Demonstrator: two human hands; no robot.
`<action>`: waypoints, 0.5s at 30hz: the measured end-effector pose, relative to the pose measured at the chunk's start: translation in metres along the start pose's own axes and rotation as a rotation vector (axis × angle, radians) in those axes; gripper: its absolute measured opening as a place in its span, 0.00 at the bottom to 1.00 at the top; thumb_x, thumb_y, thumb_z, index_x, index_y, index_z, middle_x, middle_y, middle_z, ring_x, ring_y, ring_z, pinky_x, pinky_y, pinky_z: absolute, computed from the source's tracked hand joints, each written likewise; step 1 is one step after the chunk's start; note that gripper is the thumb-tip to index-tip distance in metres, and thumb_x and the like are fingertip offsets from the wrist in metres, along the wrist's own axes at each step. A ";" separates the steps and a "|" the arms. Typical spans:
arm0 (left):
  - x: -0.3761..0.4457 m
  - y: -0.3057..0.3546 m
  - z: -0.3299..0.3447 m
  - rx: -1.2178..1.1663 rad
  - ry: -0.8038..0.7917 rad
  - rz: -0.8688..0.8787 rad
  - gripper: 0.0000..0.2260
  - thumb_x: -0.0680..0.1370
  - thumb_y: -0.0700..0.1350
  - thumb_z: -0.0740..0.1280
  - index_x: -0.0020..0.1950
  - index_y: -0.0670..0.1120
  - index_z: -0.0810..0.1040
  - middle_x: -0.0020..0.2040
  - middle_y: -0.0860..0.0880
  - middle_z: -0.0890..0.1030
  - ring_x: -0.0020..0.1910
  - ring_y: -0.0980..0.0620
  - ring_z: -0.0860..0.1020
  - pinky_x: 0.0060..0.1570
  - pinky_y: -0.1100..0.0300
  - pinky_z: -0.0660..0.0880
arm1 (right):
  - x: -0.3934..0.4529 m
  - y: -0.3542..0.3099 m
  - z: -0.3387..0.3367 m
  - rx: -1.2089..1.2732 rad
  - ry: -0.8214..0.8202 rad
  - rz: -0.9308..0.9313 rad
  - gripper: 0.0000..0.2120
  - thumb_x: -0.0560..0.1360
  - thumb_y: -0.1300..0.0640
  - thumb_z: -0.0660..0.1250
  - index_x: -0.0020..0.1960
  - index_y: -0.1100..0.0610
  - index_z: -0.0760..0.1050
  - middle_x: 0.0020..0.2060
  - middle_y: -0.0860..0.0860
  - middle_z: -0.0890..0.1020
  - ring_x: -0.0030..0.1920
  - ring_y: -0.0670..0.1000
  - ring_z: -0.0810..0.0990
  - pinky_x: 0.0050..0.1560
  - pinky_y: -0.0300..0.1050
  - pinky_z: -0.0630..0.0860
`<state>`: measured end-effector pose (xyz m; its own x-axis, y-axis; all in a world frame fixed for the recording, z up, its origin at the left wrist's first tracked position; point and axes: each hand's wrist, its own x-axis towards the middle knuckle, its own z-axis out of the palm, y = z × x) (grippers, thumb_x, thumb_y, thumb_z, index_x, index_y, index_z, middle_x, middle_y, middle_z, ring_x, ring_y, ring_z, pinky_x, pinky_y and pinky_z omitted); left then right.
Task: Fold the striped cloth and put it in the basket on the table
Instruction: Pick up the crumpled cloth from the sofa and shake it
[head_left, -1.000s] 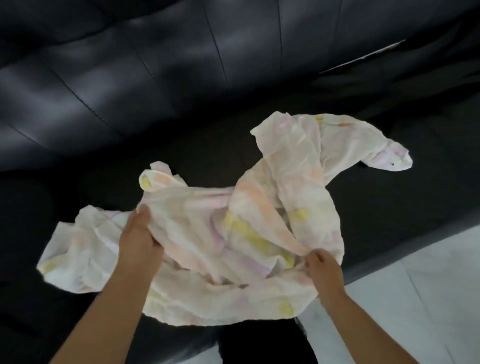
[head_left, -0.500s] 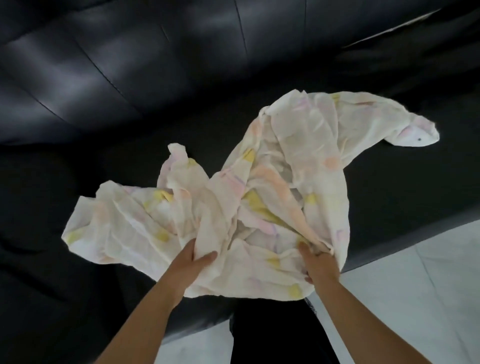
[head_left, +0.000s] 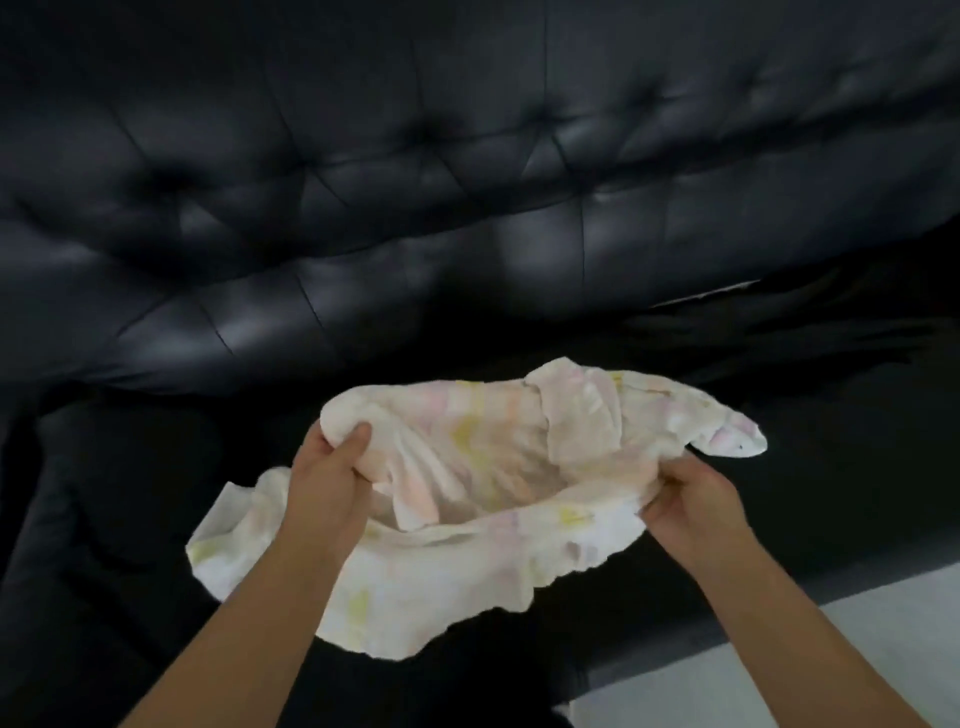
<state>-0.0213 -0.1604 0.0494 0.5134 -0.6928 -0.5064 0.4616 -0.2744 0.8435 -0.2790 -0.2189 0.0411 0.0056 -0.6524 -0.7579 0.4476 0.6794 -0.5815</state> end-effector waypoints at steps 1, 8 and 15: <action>-0.007 0.023 0.009 0.003 -0.022 0.047 0.11 0.78 0.33 0.56 0.45 0.47 0.73 0.44 0.49 0.76 0.43 0.53 0.76 0.43 0.61 0.75 | -0.010 -0.020 0.013 -0.017 0.011 0.040 0.11 0.77 0.66 0.53 0.47 0.61 0.74 0.42 0.57 0.81 0.40 0.54 0.80 0.39 0.50 0.79; -0.085 0.211 0.020 -0.167 -0.084 0.411 0.10 0.80 0.39 0.54 0.46 0.48 0.73 0.40 0.52 0.81 0.34 0.60 0.82 0.33 0.68 0.80 | -0.128 -0.189 0.091 -0.464 0.068 -0.472 0.11 0.78 0.63 0.55 0.55 0.68 0.72 0.49 0.62 0.75 0.43 0.56 0.74 0.40 0.48 0.71; -0.138 0.175 -0.026 0.205 -0.112 0.104 0.07 0.77 0.40 0.60 0.54 0.42 0.73 0.58 0.40 0.76 0.53 0.43 0.76 0.54 0.45 0.74 | -0.151 -0.156 0.033 -1.860 0.157 -0.535 0.33 0.75 0.44 0.61 0.74 0.48 0.49 0.66 0.63 0.64 0.55 0.60 0.75 0.58 0.50 0.73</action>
<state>0.0080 -0.0956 0.2623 0.4616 -0.7911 -0.4015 0.2486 -0.3191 0.9145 -0.3202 -0.2376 0.2556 0.0974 -0.9206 -0.3781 -0.9829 -0.0293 -0.1819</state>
